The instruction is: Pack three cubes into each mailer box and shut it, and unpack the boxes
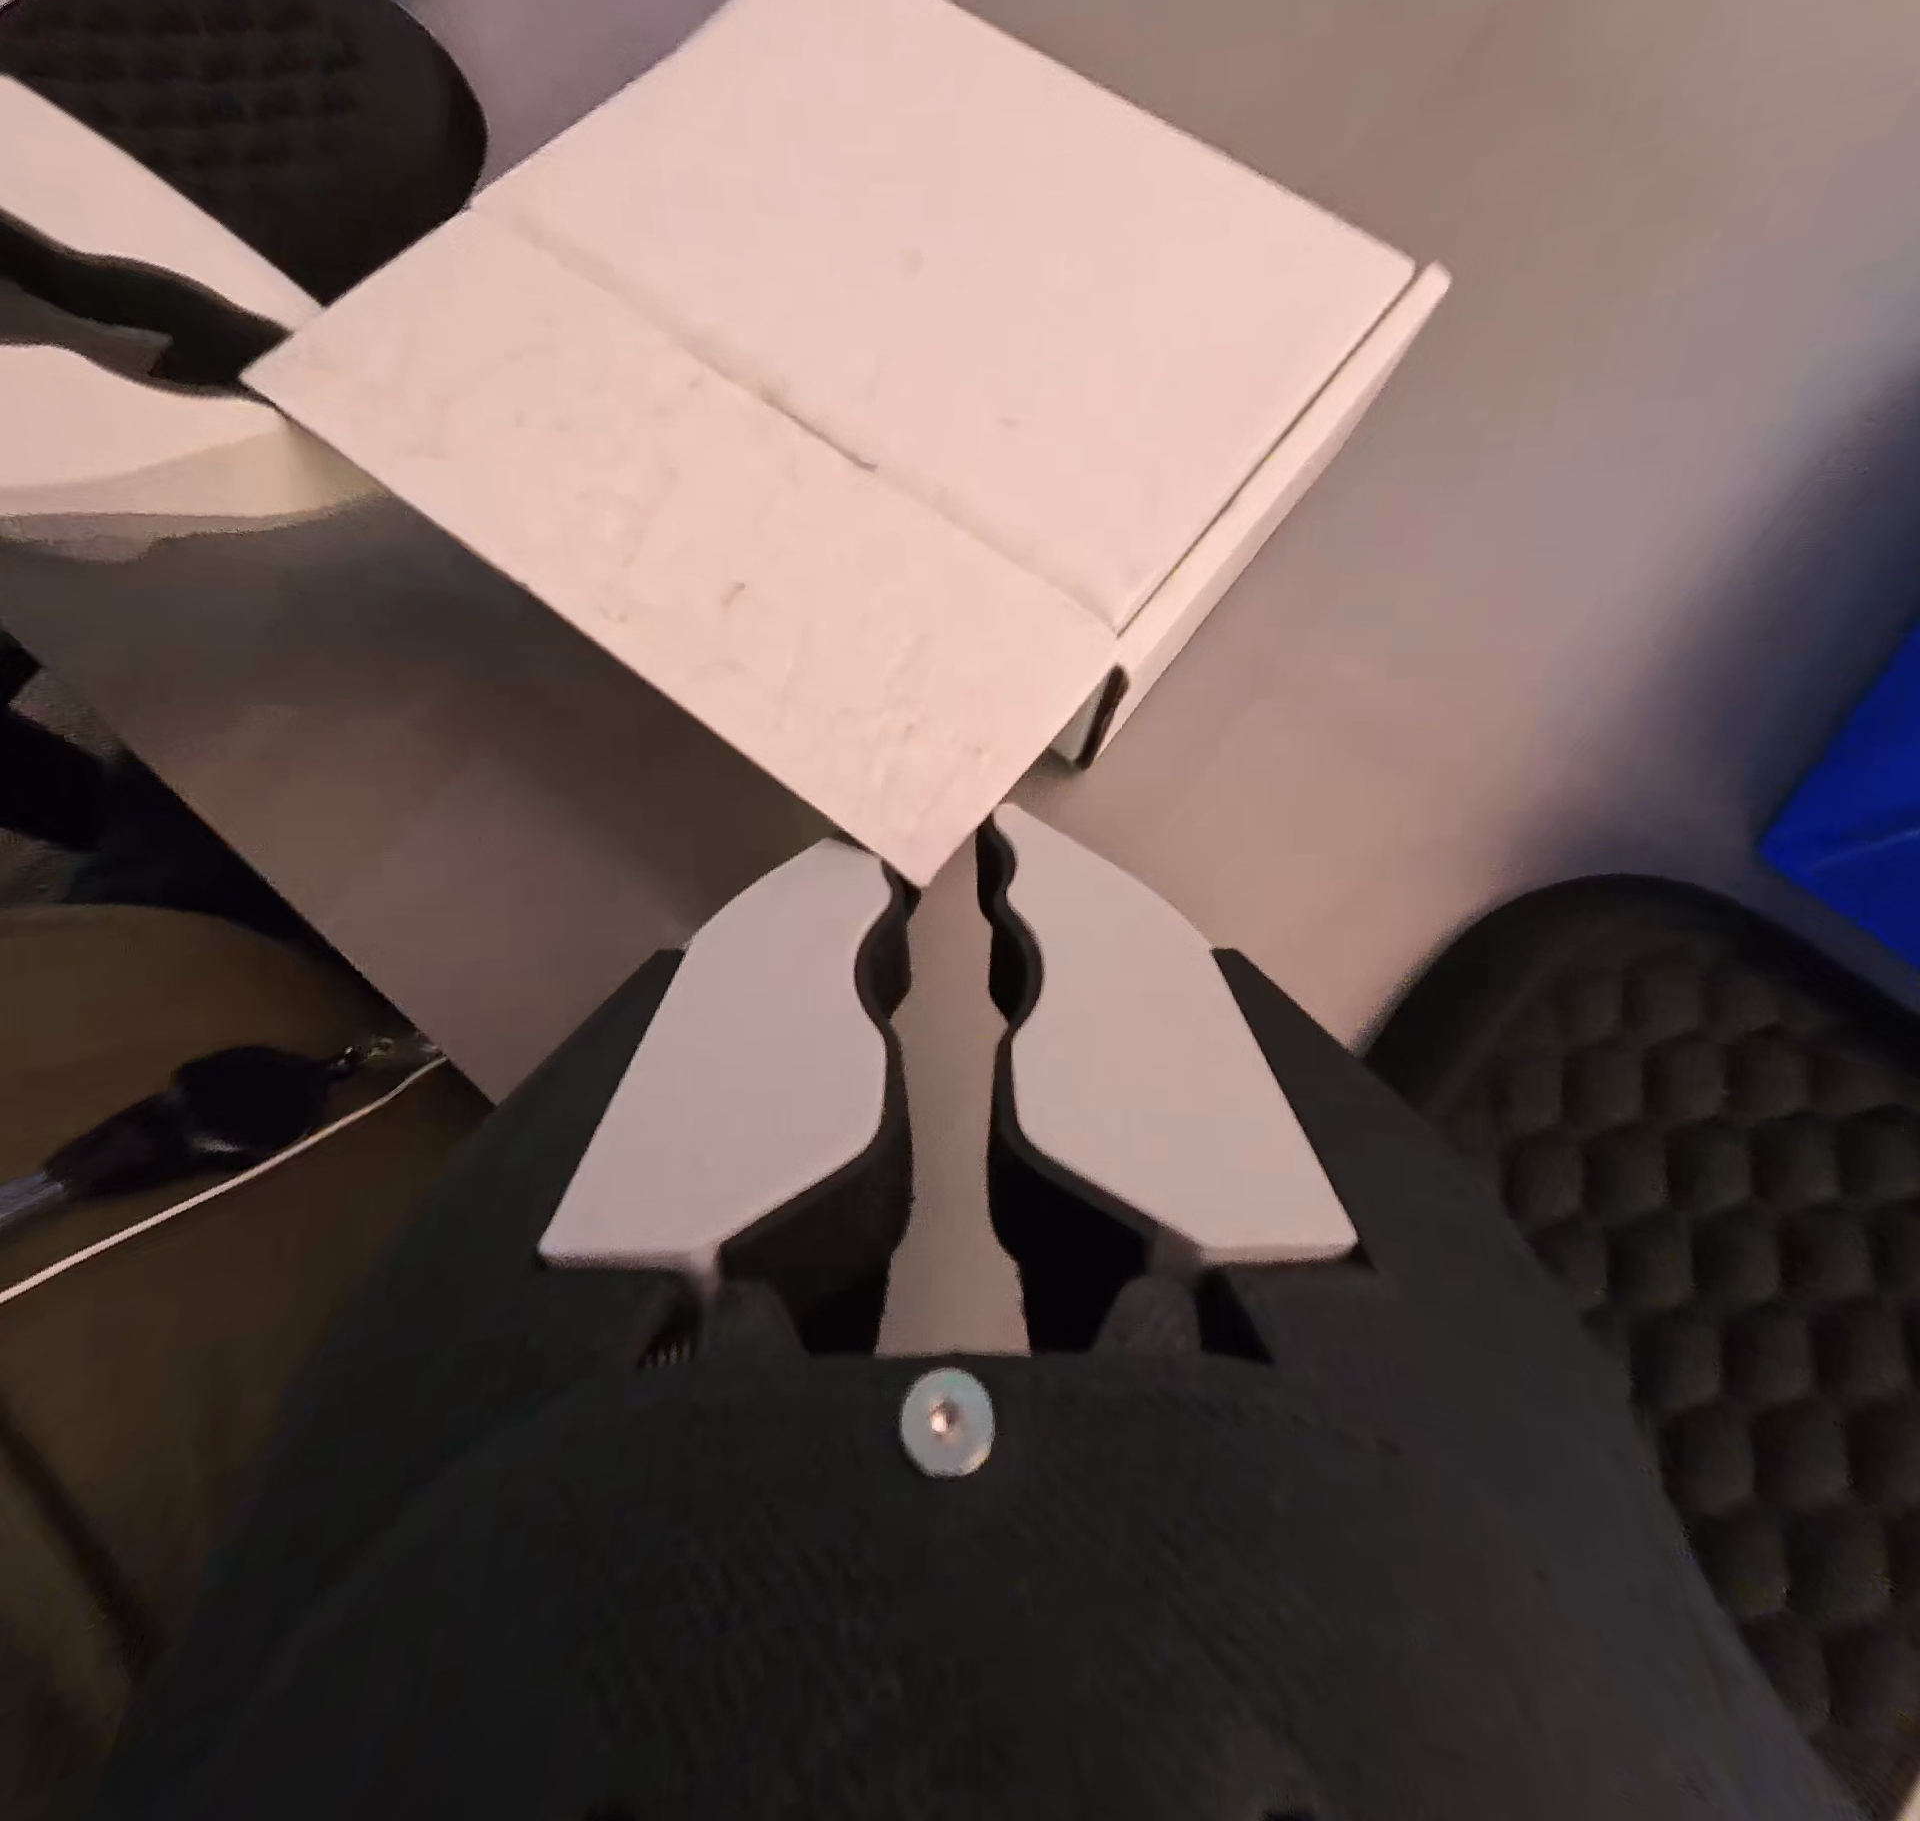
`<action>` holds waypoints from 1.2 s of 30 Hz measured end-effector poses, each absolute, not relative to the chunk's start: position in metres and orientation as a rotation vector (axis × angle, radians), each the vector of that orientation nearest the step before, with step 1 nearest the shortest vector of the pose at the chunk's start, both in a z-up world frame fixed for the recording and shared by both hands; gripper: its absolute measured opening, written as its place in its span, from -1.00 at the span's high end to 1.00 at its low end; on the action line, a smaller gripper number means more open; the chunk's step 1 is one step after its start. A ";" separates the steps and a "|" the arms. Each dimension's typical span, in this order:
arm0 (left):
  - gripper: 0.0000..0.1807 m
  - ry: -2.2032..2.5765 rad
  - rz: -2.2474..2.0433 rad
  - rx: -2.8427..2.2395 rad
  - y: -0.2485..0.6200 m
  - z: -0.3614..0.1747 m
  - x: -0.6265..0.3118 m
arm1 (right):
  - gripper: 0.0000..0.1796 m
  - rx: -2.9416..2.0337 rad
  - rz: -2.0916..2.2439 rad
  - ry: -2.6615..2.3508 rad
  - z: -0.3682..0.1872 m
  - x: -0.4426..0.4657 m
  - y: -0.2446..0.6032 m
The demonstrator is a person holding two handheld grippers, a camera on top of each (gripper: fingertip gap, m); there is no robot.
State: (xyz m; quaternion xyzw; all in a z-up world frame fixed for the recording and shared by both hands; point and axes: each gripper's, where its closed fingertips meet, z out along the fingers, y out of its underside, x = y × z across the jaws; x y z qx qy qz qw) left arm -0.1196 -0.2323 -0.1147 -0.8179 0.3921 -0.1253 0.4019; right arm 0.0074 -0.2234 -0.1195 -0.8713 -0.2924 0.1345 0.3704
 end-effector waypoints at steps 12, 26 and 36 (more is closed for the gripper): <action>0.48 1.071 -0.398 -2.109 -0.233 -0.136 -0.121 | 0.64 -2.187 0.408 -0.901 -0.137 0.012 -0.227; 0.34 0.890 -0.871 -1.977 -0.225 -0.102 -0.109 | 0.17 -1.988 0.471 -1.015 -0.123 0.006 -0.219; 0.30 0.760 -0.801 -2.010 -0.215 -0.103 -0.117 | 0.17 -2.122 0.826 -0.811 -0.118 0.001 -0.216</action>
